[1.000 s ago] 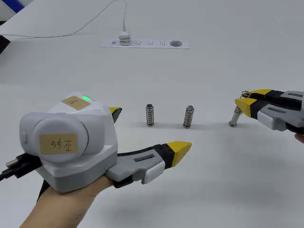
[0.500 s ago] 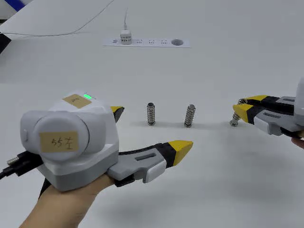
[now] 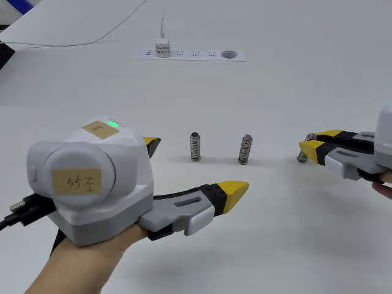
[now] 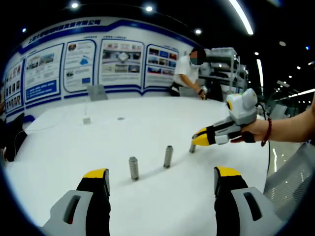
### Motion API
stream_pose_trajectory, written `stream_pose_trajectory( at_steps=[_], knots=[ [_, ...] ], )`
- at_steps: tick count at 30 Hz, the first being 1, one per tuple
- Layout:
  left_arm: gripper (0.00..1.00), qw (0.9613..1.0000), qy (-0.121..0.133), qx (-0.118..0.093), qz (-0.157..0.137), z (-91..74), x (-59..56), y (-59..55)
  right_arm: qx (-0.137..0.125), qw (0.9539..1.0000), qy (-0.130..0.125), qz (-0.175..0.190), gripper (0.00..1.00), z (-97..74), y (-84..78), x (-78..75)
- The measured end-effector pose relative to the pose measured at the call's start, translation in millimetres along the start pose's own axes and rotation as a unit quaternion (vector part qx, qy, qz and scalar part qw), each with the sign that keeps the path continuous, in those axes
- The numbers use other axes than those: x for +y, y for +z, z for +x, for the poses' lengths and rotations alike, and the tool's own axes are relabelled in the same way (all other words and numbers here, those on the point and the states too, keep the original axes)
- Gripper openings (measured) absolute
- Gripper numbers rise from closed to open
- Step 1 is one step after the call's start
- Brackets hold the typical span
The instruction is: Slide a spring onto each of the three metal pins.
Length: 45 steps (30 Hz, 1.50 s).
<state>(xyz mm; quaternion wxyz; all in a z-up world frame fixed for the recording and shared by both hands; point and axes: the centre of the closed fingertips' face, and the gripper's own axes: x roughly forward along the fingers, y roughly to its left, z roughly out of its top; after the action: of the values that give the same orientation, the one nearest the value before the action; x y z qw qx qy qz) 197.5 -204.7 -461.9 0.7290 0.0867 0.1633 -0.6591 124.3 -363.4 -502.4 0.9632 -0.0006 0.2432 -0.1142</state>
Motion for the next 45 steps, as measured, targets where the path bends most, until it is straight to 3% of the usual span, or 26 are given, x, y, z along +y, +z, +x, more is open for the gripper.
stream_pose_trajectory(
  at_steps=[6, 16, 36, 45],
  knots=[
    [0.89, 1.0000, 0.000, 0.002, -0.002, -0.1, 0.4, -0.4, 0.003, 1.0000, 0.001, 0.004, 0.13, 1.2, -2.5, 0.7],
    [0.88, 1.0000, 0.000, 0.006, 0.000, -0.6, 0.8, -1.0, 0.003, 0.9997, 0.002, 0.022, 0.25, -3.2, 2.7, 2.2],
    [0.86, 0.9997, -0.001, 0.019, 0.014, -7.4, 4.8, 1.9, -0.004, 0.9991, 0.026, 0.033, 0.58, -42.4, 29.8, 21.6],
    [0.87, 0.9995, -0.005, 0.018, 0.024, -21.3, 3.0, 4.9, -0.007, 0.9991, 0.032, 0.029, 0.67, -62.4, 34.6, 29.2]
  ],
)
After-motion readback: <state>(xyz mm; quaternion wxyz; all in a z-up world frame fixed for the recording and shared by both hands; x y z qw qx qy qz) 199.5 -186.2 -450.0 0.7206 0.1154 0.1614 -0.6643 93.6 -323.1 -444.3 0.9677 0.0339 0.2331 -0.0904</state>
